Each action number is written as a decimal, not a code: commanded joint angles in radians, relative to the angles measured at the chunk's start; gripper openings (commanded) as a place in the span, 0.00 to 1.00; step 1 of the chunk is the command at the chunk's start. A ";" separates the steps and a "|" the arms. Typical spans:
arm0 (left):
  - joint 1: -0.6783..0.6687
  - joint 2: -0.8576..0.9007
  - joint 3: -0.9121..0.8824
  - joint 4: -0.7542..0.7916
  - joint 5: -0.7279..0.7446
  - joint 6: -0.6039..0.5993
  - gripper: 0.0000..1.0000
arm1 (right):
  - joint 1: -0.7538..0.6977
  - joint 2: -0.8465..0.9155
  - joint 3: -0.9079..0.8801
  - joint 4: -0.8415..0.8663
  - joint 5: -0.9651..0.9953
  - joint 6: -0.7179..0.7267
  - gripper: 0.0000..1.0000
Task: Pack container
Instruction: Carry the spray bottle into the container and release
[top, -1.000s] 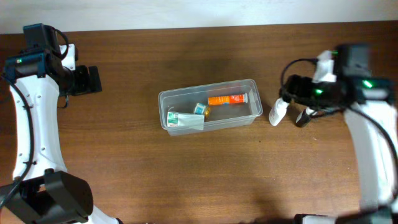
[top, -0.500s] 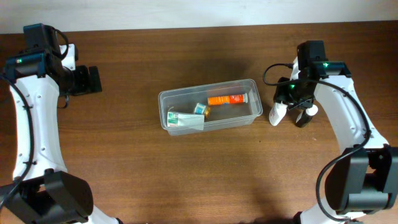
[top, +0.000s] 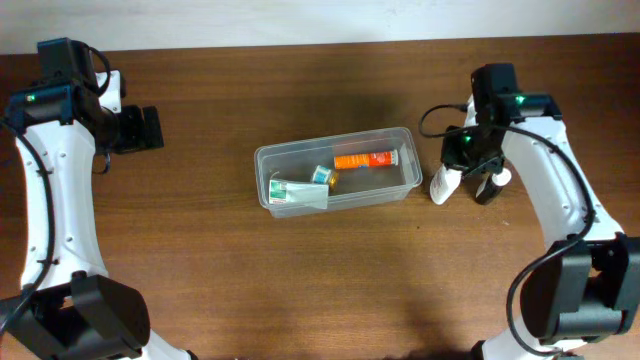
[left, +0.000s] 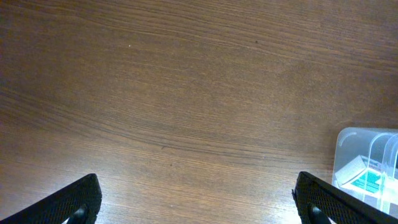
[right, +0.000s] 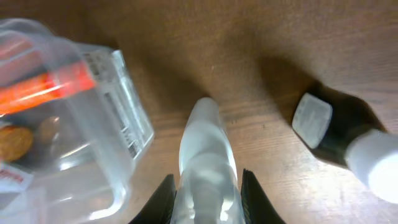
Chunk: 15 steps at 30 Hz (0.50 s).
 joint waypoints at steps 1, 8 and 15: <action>0.002 -0.019 0.007 -0.002 0.003 -0.010 0.99 | 0.019 -0.064 0.157 -0.053 0.013 0.001 0.15; 0.002 -0.019 0.007 -0.001 0.003 -0.010 0.99 | 0.172 -0.103 0.402 -0.200 0.038 -0.028 0.12; 0.002 -0.019 0.007 -0.001 0.003 -0.010 0.99 | 0.299 -0.040 0.336 -0.159 0.039 0.082 0.13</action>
